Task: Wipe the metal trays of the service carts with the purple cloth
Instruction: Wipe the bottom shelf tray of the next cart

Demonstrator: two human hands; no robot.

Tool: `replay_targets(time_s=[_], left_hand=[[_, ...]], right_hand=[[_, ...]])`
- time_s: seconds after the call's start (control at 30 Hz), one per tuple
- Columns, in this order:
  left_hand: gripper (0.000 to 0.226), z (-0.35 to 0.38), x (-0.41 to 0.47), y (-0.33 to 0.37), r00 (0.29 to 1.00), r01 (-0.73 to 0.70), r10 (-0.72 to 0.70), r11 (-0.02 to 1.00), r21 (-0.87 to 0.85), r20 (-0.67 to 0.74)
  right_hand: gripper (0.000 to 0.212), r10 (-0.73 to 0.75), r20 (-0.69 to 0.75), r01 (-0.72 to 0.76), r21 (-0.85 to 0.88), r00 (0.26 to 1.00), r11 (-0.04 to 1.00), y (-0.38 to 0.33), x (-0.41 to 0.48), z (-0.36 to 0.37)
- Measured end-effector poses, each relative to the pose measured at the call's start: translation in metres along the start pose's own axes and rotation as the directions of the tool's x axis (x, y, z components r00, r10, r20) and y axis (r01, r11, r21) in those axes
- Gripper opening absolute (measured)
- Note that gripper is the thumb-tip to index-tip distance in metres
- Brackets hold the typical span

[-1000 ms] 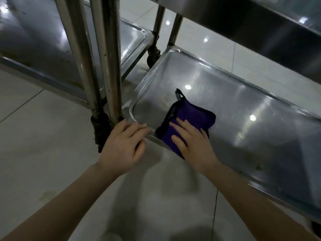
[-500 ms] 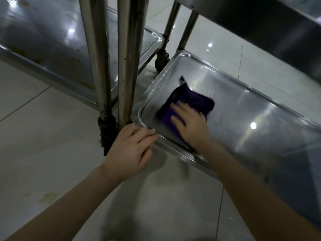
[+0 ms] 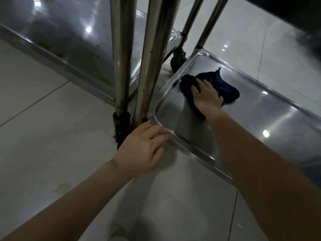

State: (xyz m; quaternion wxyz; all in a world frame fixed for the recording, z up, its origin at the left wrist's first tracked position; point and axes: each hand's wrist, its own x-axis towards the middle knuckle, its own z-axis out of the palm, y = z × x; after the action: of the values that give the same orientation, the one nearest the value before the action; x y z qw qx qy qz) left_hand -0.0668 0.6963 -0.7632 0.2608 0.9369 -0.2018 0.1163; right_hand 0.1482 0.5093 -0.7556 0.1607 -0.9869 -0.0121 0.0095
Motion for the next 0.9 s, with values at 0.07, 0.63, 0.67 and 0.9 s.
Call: replay_targets(time_s=[0.07,0.63,0.67,0.9], left_hand=[[0.035,0.001,-0.001,0.000,1.000,-0.003,0.003,1.000,0.004,-0.002],[0.035,0.003,-0.002,0.000,1.000,0.021,-0.021,1.000,0.005,-0.008],[0.034,0.004,-0.002,0.001,1.000,0.021,-0.021,1.000,0.001,-0.014],[0.036,0.005,-0.001,0.003,0.998,-0.010,0.010,1.000,-0.001,-0.057]], right_hand=[[0.046,-0.211,0.029,0.212,-0.059,0.977,0.975,-0.008,-0.029,0.004],[0.046,-0.174,0.019,0.174,-0.002,0.985,0.985,-0.025,0.011,0.013],[0.045,-0.270,0.035,0.271,-0.011,0.962,0.963,-0.023,-0.008,0.013],[0.044,-0.414,0.151,0.411,0.057,0.898,0.910,0.042,-0.162,-0.020]])
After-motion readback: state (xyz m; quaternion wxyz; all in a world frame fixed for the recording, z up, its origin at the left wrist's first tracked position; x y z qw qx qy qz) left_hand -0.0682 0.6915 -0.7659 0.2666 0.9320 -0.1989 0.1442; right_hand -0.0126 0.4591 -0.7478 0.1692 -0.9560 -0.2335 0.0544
